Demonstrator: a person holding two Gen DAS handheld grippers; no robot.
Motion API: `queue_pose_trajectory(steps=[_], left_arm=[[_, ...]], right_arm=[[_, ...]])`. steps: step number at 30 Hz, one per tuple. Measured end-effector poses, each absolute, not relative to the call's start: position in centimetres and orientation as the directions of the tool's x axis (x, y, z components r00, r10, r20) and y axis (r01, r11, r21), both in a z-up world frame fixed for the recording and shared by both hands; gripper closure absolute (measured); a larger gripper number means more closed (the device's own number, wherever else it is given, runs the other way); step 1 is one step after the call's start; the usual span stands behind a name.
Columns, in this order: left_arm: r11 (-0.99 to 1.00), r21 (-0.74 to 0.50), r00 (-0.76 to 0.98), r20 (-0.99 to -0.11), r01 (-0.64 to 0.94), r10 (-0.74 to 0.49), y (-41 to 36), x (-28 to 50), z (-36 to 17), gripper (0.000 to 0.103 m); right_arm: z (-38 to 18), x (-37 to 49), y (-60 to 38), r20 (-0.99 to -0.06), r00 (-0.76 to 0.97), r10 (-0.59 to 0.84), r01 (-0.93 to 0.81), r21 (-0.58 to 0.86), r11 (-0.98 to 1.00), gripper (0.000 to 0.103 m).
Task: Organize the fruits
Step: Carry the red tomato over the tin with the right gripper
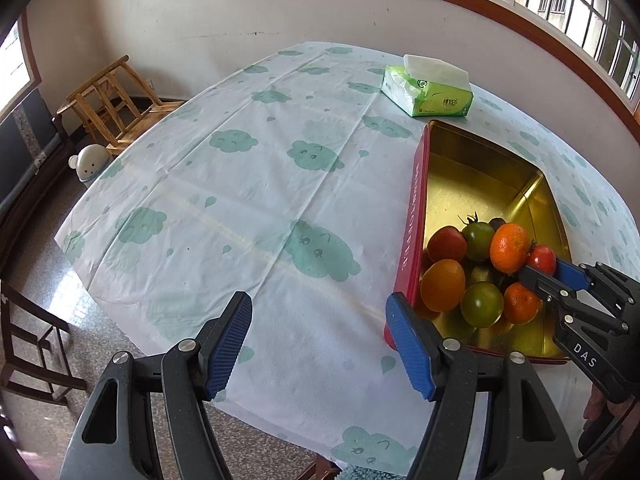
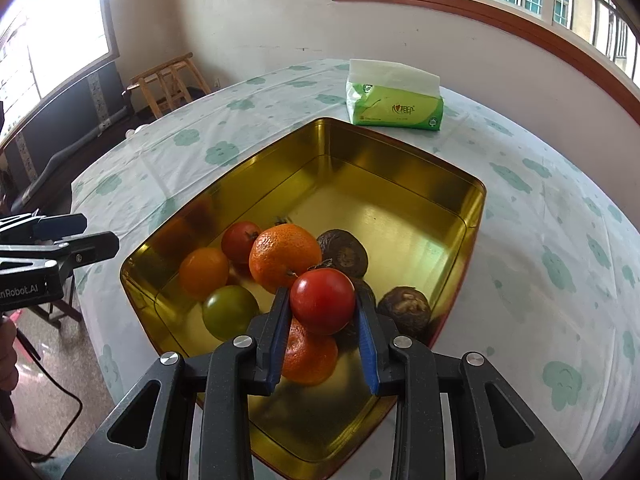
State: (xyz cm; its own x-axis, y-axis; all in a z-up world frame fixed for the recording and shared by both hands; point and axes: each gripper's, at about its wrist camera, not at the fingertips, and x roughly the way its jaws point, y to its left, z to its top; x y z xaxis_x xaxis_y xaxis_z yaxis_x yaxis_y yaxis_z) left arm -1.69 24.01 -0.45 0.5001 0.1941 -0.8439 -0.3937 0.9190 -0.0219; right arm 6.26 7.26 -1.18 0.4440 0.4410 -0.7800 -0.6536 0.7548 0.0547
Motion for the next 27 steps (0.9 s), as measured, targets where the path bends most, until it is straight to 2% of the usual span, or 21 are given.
queue_pose_trajectory(steps=[27], left_arm=[[0.929,0.0,0.49,-0.85,-0.369,0.195,22.2,-1.5,-0.2,0.036]], right_arm=[[-1.4,6.5,7.8,-0.77,0.452,0.45,-0.639,0.073,0.766,0.069]])
